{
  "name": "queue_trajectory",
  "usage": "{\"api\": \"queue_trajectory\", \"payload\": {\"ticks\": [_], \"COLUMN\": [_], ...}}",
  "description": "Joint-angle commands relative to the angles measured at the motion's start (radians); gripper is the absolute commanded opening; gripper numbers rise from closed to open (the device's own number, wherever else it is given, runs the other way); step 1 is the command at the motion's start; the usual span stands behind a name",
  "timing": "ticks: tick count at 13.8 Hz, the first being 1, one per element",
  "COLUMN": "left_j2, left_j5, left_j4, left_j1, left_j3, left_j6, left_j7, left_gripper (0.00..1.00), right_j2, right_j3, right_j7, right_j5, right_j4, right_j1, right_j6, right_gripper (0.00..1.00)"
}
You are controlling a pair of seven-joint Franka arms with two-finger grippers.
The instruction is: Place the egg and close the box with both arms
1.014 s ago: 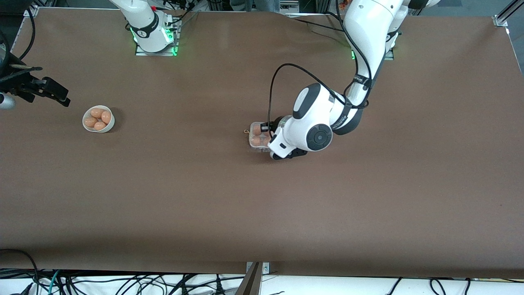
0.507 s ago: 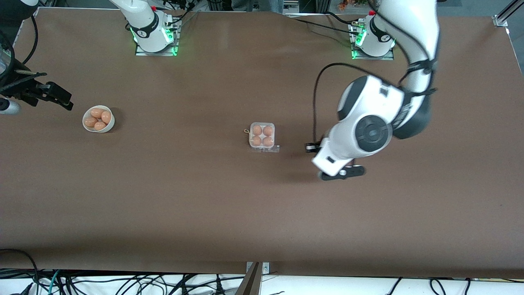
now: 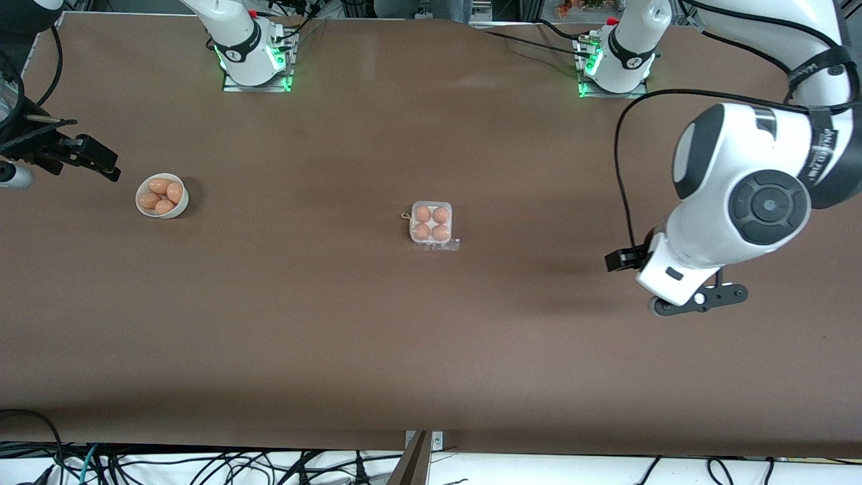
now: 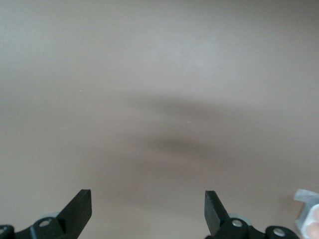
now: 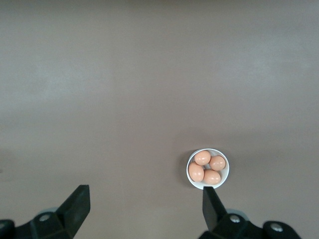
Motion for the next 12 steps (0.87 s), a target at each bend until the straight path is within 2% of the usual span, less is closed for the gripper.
{"api": "queue_trajectory", "payload": {"ticks": [1,4,7,12], "left_j2": [-0.023,-0.094,-0.212,-0.399], "left_j5": [0.024,0.022,0.016,0.013], "left_j4": [0.012,-0.015,-0.152,-0.383], "left_j1": [0.076,0.165,0.242,0.265], "left_j3": [-0.008,-0.019,-0.022,-0.065], "left_j6": [-0.037,-0.034,0.003,0.126], "left_j7": [0.089,0.200,0.354,0.353], "left_gripper": [1.00,1.00,1.00,1.00], "right_j2": [-0.004,-0.004,-0.004,-0.004], "right_j3": [0.003,0.003,0.003,0.003], "right_j7": [-0.021,-0.021,-0.021,-0.021], "right_j5": [0.014,0.014,0.014,0.014], "right_j4": [0.000,0.000,0.000,0.000], "right_j1": [-0.006,-0.006,-0.006,-0.006], "right_j6": [0.003,0.003,0.001,0.003], "right_gripper": [1.00,1.00,1.00,1.00]}}
